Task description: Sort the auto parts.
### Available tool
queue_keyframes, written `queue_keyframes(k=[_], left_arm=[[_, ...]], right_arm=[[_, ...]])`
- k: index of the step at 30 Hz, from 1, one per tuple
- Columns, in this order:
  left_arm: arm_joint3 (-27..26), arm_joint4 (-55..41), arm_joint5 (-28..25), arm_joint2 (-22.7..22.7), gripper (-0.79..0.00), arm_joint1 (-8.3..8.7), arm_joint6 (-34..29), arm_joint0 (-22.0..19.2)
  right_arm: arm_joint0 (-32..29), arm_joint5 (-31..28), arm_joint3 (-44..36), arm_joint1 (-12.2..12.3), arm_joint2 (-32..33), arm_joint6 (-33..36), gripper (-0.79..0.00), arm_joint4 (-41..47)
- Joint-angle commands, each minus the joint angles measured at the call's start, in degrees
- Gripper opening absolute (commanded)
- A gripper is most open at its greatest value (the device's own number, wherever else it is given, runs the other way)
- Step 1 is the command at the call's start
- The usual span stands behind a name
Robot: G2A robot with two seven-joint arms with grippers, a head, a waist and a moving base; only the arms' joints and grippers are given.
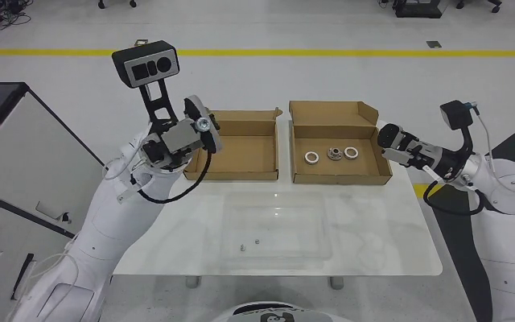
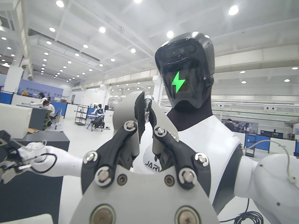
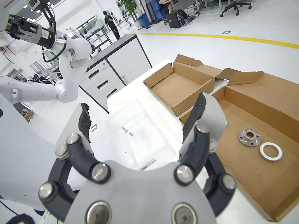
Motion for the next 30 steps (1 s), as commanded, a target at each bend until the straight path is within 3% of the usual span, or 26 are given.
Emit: queue_keyframes(k=[1, 5, 19, 24, 30], left_arm=[[-0.1, -0.4, 0.7, -0.5, -0.785, -0.26, -0.7, 0.1], [0.6, 1.4, 3.0, -1.6, -0.785, -0.64, -3.0, 0.3], [0.6, 1.4, 3.0, -1.6, -0.785, -0.64, -3.0, 0.3], [0.5, 6.6, 8.0, -2.5, -0.785, -0.69, -0.9, 1.0], [2.6, 19.3, 16.2, -3.5, -0.785, -0.47, 0.9, 0.5]], right_arm=[[0.0, 0.0, 0.0, 0.0, 0.0, 0.0, 0.000, 0.0], [0.0, 0.0, 0.0, 0.0, 0.0, 0.0, 0.000, 0.0], [0.0, 0.0, 0.0, 0.0, 0.0, 0.0, 0.000, 0.0], [0.0, 0.0, 0.0, 0.0, 0.0, 0.0, 0.000, 0.0], [0.0, 0.0, 0.0, 0.0, 0.0, 0.0, 0.000, 0.0]])
